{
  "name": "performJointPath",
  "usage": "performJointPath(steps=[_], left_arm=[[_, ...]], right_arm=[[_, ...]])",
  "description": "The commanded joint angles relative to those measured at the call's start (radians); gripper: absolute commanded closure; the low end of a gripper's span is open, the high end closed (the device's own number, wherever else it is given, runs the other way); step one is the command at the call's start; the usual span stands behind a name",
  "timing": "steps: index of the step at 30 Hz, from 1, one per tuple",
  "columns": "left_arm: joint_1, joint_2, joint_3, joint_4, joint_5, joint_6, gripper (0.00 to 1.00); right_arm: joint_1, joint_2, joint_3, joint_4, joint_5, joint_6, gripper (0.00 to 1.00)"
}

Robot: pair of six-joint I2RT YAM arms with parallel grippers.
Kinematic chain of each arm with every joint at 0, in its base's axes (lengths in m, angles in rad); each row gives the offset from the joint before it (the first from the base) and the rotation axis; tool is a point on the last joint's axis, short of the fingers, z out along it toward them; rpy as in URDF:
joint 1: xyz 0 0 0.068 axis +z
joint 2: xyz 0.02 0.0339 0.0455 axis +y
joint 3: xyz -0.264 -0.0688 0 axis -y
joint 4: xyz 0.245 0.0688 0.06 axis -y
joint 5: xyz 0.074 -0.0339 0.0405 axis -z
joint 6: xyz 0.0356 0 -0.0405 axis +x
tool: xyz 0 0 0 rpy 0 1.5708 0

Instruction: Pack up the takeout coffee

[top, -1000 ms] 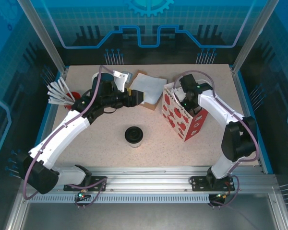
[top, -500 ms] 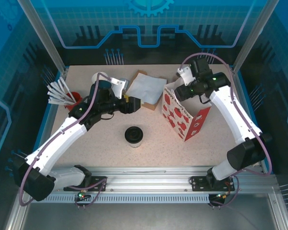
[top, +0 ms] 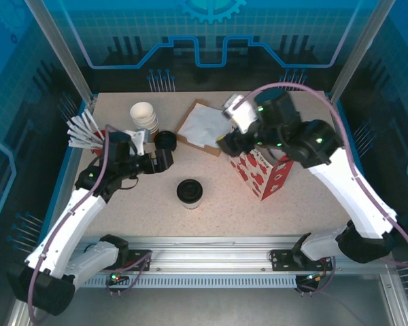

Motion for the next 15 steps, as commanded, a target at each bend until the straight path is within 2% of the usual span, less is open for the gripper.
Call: performJointPath(steps=[1, 4, 6, 11, 15], left_arm=[[0.080, -0.036, -0.027, -0.129, 0.027, -0.037, 0.13], [0.171, -0.050, -0.045, -0.151, 0.080, -0.033, 0.09], [0.210, -0.055, -0.064, -0.140, 0.082, -0.031, 0.07], [0.246, -0.031, -0.074, -0.146, 0.066, 0.021, 0.02], [0.265, -0.013, -0.074, -0.161, 0.047, 0.059, 0.01]], right_arm=[[0.103, 0.106, -0.030, -0.026, -0.021, 0.002, 0.20], [0.152, 0.185, -0.060, -0.015, -0.044, 0.021, 0.17], [0.170, 0.248, -0.072, -0.023, -0.057, 0.026, 0.12], [0.203, 0.397, -0.046, -0.091, -0.054, 0.026, 0.00], [0.219, 0.477, -0.026, -0.112, -0.056, 0.031, 0.00]])
